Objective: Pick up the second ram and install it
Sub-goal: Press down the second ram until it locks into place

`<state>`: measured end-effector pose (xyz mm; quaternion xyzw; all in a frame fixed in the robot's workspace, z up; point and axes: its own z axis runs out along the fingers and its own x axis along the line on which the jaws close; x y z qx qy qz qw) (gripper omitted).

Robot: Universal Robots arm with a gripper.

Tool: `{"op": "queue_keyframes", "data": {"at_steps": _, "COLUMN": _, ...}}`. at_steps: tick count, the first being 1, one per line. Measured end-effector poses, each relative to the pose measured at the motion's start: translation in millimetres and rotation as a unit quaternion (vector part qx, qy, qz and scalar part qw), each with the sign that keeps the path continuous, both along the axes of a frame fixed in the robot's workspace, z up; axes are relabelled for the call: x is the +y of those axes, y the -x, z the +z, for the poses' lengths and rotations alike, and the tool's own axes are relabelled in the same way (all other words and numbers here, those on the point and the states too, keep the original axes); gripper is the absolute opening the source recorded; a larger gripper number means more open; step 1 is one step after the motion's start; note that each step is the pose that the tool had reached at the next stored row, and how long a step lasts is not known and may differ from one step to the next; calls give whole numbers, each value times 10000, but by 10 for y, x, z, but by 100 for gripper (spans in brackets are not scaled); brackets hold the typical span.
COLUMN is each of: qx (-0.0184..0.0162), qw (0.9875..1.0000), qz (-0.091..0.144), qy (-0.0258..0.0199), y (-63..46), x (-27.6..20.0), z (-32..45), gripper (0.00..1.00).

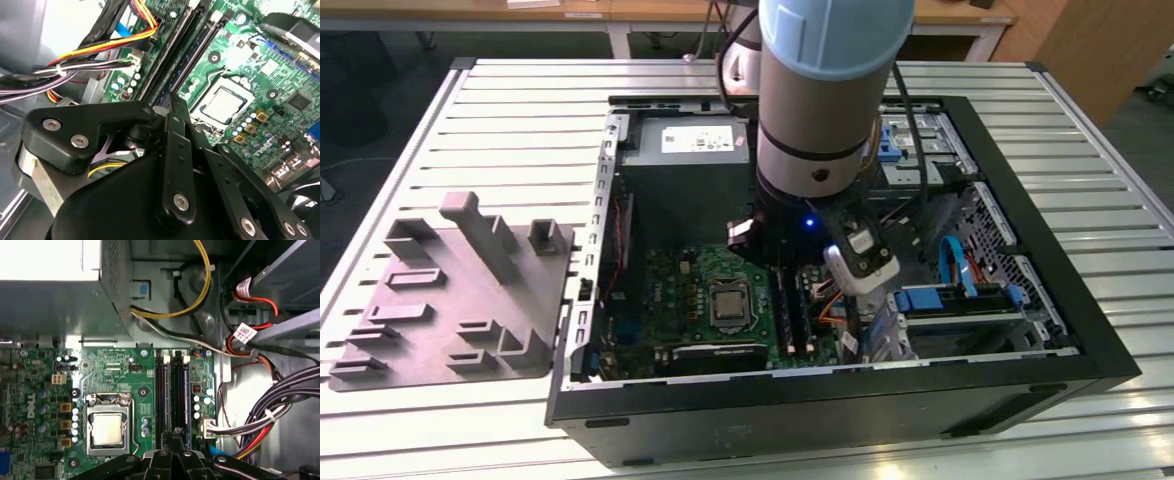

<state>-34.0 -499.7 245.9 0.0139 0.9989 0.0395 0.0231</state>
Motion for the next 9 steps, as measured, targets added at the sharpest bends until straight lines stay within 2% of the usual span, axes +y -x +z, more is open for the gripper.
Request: {"op": "queue_keyframes", "data": {"at_steps": 9, "qx": 0, "qw": 10000, "qz": 0, "qy": 0, "y": 0, "x": 0, "z": 16, "gripper": 10}}
